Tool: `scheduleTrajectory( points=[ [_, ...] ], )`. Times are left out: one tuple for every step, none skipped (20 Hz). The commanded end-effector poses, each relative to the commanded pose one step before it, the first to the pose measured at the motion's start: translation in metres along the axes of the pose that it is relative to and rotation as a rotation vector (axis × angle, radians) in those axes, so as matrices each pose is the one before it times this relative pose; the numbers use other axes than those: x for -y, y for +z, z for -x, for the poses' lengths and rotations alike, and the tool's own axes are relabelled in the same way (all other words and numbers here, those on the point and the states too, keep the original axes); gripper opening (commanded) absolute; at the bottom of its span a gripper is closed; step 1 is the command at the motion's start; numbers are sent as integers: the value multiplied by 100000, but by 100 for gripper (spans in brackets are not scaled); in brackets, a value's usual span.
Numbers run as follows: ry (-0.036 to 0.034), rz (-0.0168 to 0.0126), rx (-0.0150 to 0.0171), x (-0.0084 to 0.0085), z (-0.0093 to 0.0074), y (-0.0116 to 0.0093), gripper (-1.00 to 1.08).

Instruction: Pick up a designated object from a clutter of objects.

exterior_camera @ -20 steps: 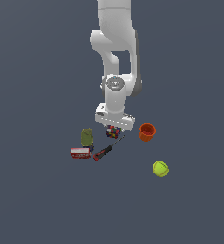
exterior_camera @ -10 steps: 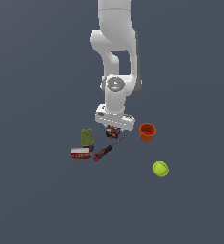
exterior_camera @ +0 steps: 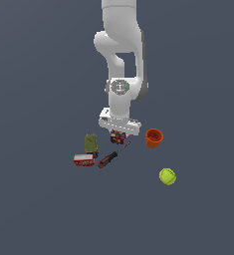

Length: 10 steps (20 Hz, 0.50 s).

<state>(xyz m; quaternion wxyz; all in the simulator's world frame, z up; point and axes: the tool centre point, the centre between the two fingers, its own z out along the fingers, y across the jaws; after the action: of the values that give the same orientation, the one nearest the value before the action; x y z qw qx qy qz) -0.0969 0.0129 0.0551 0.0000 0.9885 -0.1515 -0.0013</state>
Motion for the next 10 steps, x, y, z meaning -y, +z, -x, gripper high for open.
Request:
scheduleTrajectory(
  points=[
    [22,-112,-334,-129,-319,-855,-100],
    [0,0,0,-87,-109,-399,-100],
    [0,0,0,-96,-121,-445,-100],
    [0,0,0,-105,-133,-490,-100],
    [0,0,0,-114,-145,-534,-100],
    [0,0,0,-123,-158,-578,-100],
    [9,-38,29,-139,-174,-615,-100],
    [0,0,0,-141,-182,-666,-100],
    [0,0,0,-150,-194,-710,-100],
    [0,0,0,-159,-207,-754,-100]
  ],
)
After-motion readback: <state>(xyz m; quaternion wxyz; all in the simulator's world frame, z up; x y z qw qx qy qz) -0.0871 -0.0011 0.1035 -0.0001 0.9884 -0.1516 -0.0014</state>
